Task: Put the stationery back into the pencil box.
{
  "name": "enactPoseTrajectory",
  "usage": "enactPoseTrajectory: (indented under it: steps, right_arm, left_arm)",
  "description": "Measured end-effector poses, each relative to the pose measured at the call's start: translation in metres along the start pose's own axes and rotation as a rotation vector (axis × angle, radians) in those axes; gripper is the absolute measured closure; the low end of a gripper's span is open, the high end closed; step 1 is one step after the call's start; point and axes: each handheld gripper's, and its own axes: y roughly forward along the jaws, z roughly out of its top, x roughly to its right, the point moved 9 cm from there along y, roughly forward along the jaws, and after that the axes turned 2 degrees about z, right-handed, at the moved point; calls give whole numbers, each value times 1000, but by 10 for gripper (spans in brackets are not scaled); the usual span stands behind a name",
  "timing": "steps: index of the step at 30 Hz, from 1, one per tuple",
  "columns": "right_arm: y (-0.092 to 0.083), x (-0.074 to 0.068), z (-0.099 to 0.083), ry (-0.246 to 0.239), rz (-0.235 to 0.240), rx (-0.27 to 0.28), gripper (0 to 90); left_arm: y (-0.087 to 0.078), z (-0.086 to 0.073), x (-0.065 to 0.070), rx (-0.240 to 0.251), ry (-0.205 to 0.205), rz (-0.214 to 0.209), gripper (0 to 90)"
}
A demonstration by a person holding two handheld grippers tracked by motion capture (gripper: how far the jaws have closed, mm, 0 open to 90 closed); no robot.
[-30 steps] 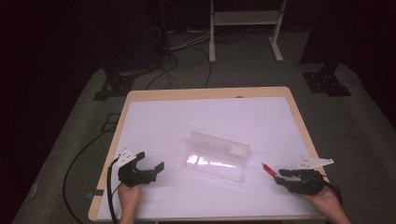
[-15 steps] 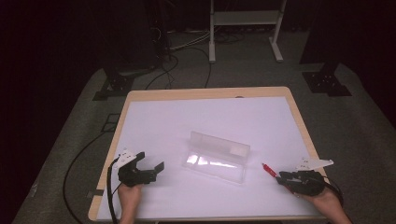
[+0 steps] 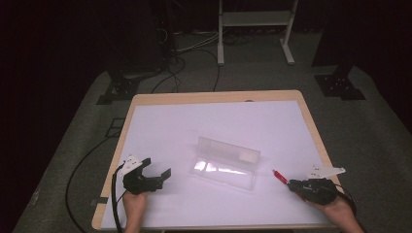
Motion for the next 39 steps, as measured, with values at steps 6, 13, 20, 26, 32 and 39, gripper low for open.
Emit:
enactPoseTrajectory:
  steps: [6, 13, 20, 26, 32, 39]
  right_arm:
    - [-2, -1, 2, 3, 9, 7, 790]
    - [-6, -5, 6, 9, 28, 25, 790]
    - [-15, -13, 15, 2, 54, 60, 790]
    - [-22, -24, 24, -20, 74, 81, 790]
    - [-26, -30, 32, -30, 102, 96, 790]
    - [-26, -39, 40, -45, 137, 100, 790]
  left_arm:
    - [0, 0, 0, 0, 1, 0, 0]
    - [0, 0, 0, -1, 1, 0, 0]
    - [0, 0, 0, 0, 0, 0, 0]
    - [0, 0, 0, 0, 0, 0, 0]
    - [0, 0, 0, 0, 0, 0, 0]
    - [0, 0, 0, -1, 1, 0, 0]
